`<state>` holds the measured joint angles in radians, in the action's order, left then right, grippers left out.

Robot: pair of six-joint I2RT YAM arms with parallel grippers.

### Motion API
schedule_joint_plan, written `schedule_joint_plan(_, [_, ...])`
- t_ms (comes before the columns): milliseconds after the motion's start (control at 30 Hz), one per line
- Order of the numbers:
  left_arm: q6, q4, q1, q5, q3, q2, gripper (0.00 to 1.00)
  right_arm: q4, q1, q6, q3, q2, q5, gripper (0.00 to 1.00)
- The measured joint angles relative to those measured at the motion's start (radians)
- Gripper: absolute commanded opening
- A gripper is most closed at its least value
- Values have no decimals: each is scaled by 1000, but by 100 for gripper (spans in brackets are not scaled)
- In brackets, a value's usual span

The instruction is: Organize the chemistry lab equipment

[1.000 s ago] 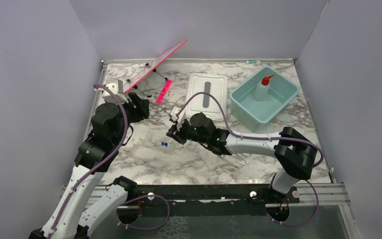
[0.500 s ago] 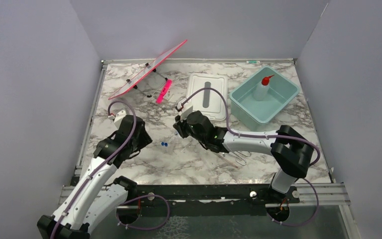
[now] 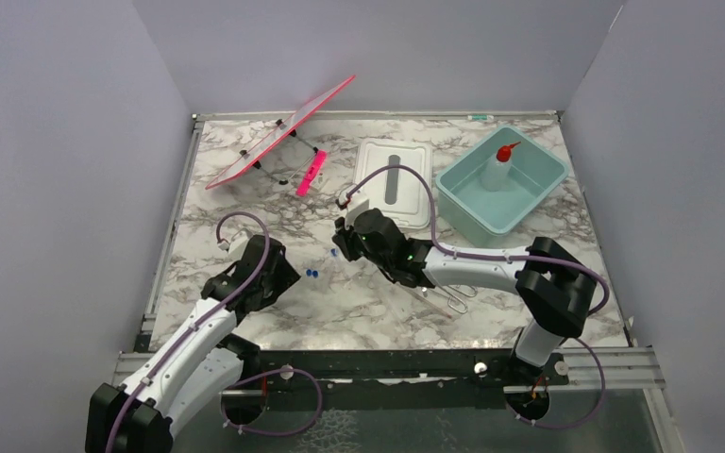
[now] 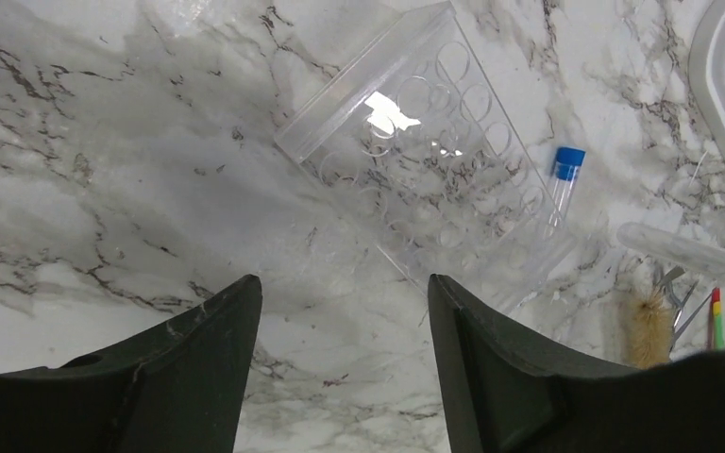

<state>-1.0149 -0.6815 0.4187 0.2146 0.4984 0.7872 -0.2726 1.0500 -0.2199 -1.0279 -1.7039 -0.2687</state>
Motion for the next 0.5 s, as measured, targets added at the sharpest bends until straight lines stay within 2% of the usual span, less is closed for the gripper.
schedule_joint_plan(133, [-32, 114, -12, 11, -73, 3, 57, 24, -2, 0, 0, 17, 0, 16])
schedule_joint_plan(333, [-25, 256, -39, 43, -97, 34, 43, 37, -4, 0, 0, 54, 0, 16])
schedule_joint_plan(500, [8, 356, -80, 40, -120, 85, 40, 39, -4, 0, 0, 62, 0, 16])
